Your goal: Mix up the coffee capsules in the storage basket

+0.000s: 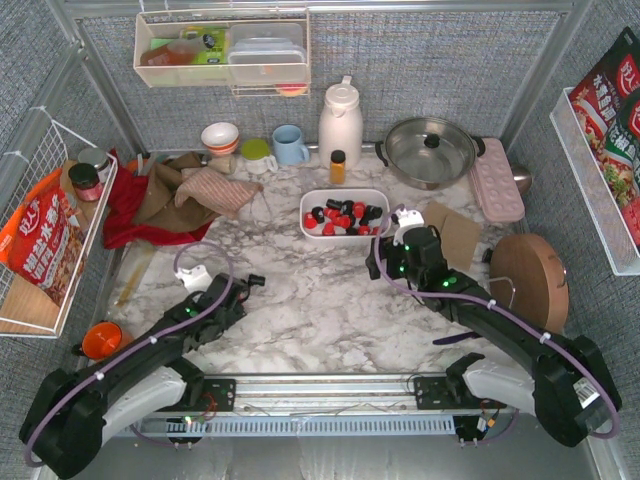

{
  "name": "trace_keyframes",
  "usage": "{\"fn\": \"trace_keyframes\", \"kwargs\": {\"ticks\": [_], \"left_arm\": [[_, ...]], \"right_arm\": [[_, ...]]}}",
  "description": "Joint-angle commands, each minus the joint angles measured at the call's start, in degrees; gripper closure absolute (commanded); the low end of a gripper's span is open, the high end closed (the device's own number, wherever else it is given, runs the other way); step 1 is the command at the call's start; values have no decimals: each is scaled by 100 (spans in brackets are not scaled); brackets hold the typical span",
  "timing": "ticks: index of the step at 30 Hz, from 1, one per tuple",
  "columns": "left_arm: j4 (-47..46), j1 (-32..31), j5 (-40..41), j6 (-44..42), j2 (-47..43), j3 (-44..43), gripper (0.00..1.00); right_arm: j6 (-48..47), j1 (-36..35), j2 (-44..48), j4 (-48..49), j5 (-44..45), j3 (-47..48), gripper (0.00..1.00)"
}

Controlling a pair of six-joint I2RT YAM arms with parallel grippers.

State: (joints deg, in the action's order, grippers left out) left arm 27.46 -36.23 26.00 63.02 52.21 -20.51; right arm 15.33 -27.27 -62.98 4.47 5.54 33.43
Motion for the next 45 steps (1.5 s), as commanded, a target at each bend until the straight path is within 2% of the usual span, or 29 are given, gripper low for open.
{"fn": "trace_keyframes", "kwargs": {"ticks": [1, 5, 9, 14, 18, 24, 29, 37, 40, 45], "left_arm": [[-575, -12, -809, -368, 289, -122, 27], [-640, -103, -1051, -300, 418, -304, 28], [-197, -186, -941, -405, 409, -463, 28], [346, -399, -751, -320, 404, -418, 36], [740, -496, -237, -92, 1160, -687, 38], [773, -615, 313, -246, 1933, -1082, 40], [517, -629, 238, -326, 2103, -1172, 46], [497, -818, 113, -277, 1842, -1135, 57], [507, -926, 99, -326, 1591, -1183, 59], [64, -1043, -95, -832, 883, -1271, 61]], "right_arm": [[31, 2, -60, 144, -3, 14, 18], [22, 2, -98, 146, -2, 20, 18], [22, 2, -150, 154, -13, 32, 18], [22, -2, -179, 157, -29, 47, 18], [15, 2, -147, 148, -22, 37, 18], [14, 2, -145, 143, -12, 32, 18], [14, 2, -140, 142, -24, 40, 18], [31, 2, -196, 133, -73, 65, 18], [31, 2, -214, 133, -73, 75, 18], [47, 2, -232, 106, -94, 96, 18]]}}
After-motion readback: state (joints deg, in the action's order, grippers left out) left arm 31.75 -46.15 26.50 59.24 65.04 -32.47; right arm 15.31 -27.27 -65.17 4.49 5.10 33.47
